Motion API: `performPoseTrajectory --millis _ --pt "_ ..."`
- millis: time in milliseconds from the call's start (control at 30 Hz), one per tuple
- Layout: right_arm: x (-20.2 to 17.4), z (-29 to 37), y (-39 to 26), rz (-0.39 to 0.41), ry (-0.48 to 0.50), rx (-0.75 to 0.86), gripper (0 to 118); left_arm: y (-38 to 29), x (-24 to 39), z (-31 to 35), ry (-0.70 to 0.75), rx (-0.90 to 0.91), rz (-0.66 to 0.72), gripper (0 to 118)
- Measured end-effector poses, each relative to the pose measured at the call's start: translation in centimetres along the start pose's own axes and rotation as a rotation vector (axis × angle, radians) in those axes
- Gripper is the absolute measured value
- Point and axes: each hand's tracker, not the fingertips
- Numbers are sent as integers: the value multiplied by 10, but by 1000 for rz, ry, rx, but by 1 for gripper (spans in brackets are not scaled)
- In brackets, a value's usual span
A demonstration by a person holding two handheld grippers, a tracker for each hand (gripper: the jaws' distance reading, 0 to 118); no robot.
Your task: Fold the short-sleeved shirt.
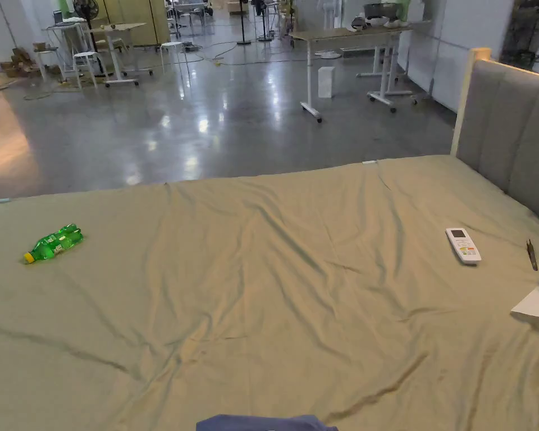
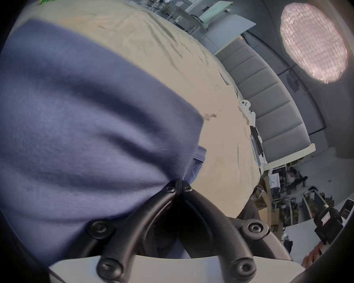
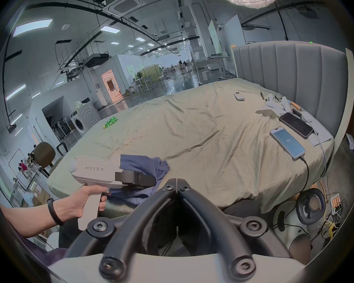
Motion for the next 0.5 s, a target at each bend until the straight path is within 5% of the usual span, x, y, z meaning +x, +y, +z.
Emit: performPoseTrajectory --millis 267,500 --pt "-30 -70 16 77 133 -95 0 22 -27 100 -153 239 -52 1" --pt "-70 -200 22 -42 305 -271 0 18 -90 182 -19 375 11 1"
